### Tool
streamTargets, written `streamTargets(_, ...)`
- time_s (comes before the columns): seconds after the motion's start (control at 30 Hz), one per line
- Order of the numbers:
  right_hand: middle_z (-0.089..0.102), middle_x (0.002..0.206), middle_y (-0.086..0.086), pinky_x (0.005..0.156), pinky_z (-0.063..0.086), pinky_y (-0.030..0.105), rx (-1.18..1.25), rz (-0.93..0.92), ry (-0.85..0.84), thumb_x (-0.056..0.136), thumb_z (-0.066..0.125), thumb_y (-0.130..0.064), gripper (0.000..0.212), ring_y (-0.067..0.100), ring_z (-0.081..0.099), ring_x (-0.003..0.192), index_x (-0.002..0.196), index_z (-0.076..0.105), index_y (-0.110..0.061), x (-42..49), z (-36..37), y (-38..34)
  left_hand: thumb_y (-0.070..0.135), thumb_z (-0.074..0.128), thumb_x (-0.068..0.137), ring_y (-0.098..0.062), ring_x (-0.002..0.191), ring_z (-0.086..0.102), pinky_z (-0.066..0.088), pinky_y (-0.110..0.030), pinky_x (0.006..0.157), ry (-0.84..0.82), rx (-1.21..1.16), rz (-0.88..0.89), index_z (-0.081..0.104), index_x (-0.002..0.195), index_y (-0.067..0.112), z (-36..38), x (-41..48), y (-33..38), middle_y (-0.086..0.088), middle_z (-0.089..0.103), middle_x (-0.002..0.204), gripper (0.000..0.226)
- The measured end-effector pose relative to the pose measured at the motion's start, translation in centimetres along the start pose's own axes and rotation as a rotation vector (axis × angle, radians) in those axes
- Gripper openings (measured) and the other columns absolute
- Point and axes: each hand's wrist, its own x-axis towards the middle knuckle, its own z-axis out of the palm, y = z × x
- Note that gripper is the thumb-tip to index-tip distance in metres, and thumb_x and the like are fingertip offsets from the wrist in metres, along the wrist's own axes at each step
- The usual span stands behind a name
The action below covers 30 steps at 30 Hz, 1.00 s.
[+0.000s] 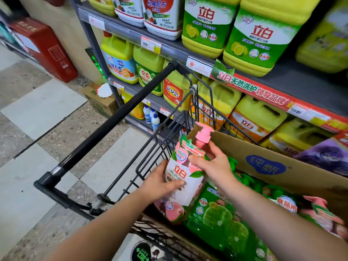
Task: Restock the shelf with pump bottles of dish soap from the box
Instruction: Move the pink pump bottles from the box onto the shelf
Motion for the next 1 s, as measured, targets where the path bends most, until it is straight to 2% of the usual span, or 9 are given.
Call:
streamTargets(0.13, 0.067, 0.109, -0.006, 0.092, 0.052, 0.041, 0.073, -0.033, 0.005, 0.063, 0.083, -0.01, 0.066, 0.021, 0.065, 0.105, 0.122, 0.057, -0.027, -1.5, -1.9, -3.2, 0.018, 0.08, 0.068, -0.017, 0.086, 0.072, 0.057, -0.029, 0.072, -0.141, -0.243, -0.016, 0.049, 0.115, 0.021, -0.3, -0.9, 1.4, 0.0, 0.075, 0.094, 0.057)
streamTargets(0.27, 0.062, 0.125, 0.001, 0.096, 0.05, 0.044, 0.085, -0.062, 0.037, 0.059, 0.085, -0.021, 0.07, 0.023, 0.062, 0.11, 0.12, 0.052, -0.024, -3.2, -3.1, -4.7, 0.022, 0.084, 0.06, -0.02, 0.086, 0.072, 0.057, -0.038, 0.077, -0.127, -0.293, 0.044, 0.056, 0.101, 0.024, 1.0, -2.1, 2.9, 0.0, 0.076, 0.091, 0.05)
streamTargets(0.43, 0.061, 0.123, 0.008, 0.079, 0.055, 0.035, 0.161, -0.059, 0.173, 0.047, 0.085, -0.042, 0.105, 0.021, 0.068, 0.097, 0.135, 0.037, -0.013, -6.0, -4.3, -4.8, 0.029, 0.085, 0.054, -0.022, 0.086, 0.072, 0.058, -0.044, 0.079, -0.105, -0.302, 0.075, 0.051, 0.116, 0.018, 3.1, -3.3, 4.9, -0.005, 0.074, 0.099, 0.071)
streamTargets(0.53, 0.069, 0.109, 0.004, 0.071, 0.056, 0.033, 0.245, -0.028, 0.248, 0.06, 0.082, -0.034, 0.091, 0.016, 0.07, 0.087, 0.136, 0.037, -0.013, -8.0, -5.5, -4.4, 0.026, 0.084, 0.058, -0.021, 0.082, 0.073, 0.058, -0.034, 0.066, -0.148, -0.309, 0.107, 0.053, 0.113, 0.017, 5.1, -4.0, 5.9, -0.004, 0.075, 0.095, 0.064)
streamTargets(0.63, 0.067, 0.115, 0.004, 0.087, 0.053, 0.05, 0.25, 0.051, 0.226, 0.058, 0.084, -0.031, 0.101, 0.024, 0.068, 0.096, 0.141, 0.027, -0.026, -10.2, -7.3, -4.3, 0.02, 0.081, 0.067, -0.017, 0.078, 0.073, 0.057, -0.028, 0.06, -0.157, -0.284, 0.124, 0.054, 0.111, 0.019, 7.3, -4.9, 6.5, -0.003, 0.074, 0.095, 0.052)
streamTargets(0.7, 0.065, 0.119, 0.005, 0.086, 0.053, 0.05, 0.231, 0.06, 0.246, 0.067, 0.082, -0.022, 0.094, 0.026, 0.067, 0.098, 0.141, 0.024, -0.029, -11.9, -8.7, -4.1, 0.021, 0.081, 0.069, -0.018, 0.08, 0.073, 0.058, -0.03, 0.063, -0.187, -0.27, 0.125, 0.053, 0.111, 0.02, 8.6, -5.6, 7.0, -0.003, 0.073, 0.097, 0.051)
streamTargets(0.83, 0.066, 0.111, 0.003, 0.075, 0.055, 0.039, 0.225, 0.015, 0.408, 0.07, 0.081, -0.019, 0.077, 0.02, 0.066, 0.091, 0.13, 0.032, -0.019, -15.4, -11.3, -3.6, 0.024, 0.081, 0.069, -0.02, 0.083, 0.072, 0.059, -0.037, 0.072, -0.258, -0.195, 0.182, 0.053, 0.107, 0.024, 11.5, -7.2, 8.5, -0.002, 0.073, 0.098, 0.047)
streamTargets(0.9, 0.066, 0.114, 0.01, 0.086, 0.054, 0.045, 0.258, -0.011, 0.459, 0.068, 0.082, -0.021, 0.073, 0.026, 0.067, 0.098, 0.127, 0.042, -0.007, -17.6, -13.1, -3.4, 0.023, 0.08, 0.069, -0.023, 0.086, 0.071, 0.058, -0.042, 0.079, -0.286, -0.17, 0.213, 0.054, 0.105, 0.022, 13.6, -8.3, 9.6, -0.004, 0.072, 0.099, 0.044)
streamTargets(1.0, 0.064, 0.12, 0.017, 0.096, 0.05, 0.05, 0.291, -0.073, 0.505, 0.066, 0.083, -0.02, 0.076, 0.032, 0.065, 0.106, 0.131, 0.047, -0.004, -21.7, -16.3, -3.0, 0.022, 0.08, 0.069, -0.018, 0.081, 0.072, 0.059, -0.035, 0.072, -0.323, -0.145, 0.263, 0.054, 0.102, 0.024, 17.3, -10.6, 11.0, -0.001, 0.073, 0.095, 0.043)
